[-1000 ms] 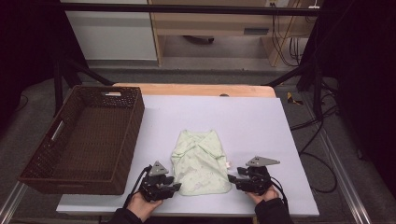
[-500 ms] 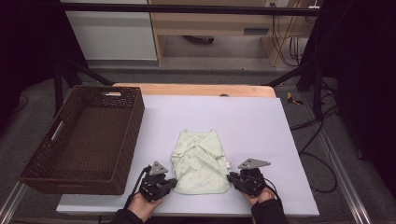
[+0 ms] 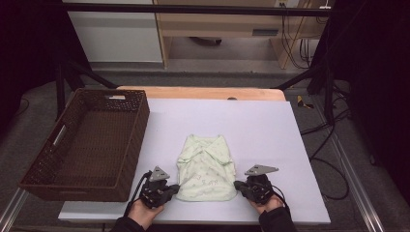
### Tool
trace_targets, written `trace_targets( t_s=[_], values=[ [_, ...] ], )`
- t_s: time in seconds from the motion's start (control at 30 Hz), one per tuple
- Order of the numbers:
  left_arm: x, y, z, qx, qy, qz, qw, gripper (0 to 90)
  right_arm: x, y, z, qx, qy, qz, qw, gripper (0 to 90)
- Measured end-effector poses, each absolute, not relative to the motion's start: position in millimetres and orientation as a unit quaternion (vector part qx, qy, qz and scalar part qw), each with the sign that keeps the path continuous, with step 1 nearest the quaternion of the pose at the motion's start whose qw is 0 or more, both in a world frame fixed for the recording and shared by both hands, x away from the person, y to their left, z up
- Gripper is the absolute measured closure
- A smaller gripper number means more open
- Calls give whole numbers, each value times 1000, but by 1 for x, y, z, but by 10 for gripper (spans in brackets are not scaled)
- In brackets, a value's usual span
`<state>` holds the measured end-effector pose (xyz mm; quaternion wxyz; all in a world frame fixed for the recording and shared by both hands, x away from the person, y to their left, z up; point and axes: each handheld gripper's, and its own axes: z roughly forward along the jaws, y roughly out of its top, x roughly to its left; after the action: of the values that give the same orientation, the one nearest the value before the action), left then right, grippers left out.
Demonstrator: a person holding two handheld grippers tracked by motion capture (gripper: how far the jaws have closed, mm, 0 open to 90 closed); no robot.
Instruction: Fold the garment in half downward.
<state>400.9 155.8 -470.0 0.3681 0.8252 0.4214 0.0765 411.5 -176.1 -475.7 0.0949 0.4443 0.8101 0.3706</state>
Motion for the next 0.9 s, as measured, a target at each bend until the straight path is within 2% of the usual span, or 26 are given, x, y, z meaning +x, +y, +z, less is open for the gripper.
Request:
trace_targets(
  t_s=[0.2, 0.27, 0.37, 0.53, 0.63, 0.73, 0.9],
  values=[
    [401, 155, -471, 829, 413, 79, 370, 863, 411, -177, -476, 439, 812, 375, 85, 865],
    [400, 155, -470, 831, 406, 83, 372, 816, 411, -178, -476, 438, 812, 375, 84, 813],
    [401, 158, -467, 833, 389, 95, 381, 708, 412, -182, -475, 442, 803, 392, 81, 686],
    [405, 162, -466, 824, 381, 92, 409, 384, 414, -190, -472, 439, 788, 424, 84, 462],
    [407, 163, -465, 818, 378, 92, 423, 250, 416, -194, -470, 439, 776, 446, 81, 356],
    [408, 164, -464, 814, 374, 95, 435, 189, 417, -196, -469, 437, 771, 452, 100, 241],
    [412, 167, -462, 804, 376, 103, 449, 81, 419, -199, -469, 433, 765, 460, 123, 152]
  ],
)
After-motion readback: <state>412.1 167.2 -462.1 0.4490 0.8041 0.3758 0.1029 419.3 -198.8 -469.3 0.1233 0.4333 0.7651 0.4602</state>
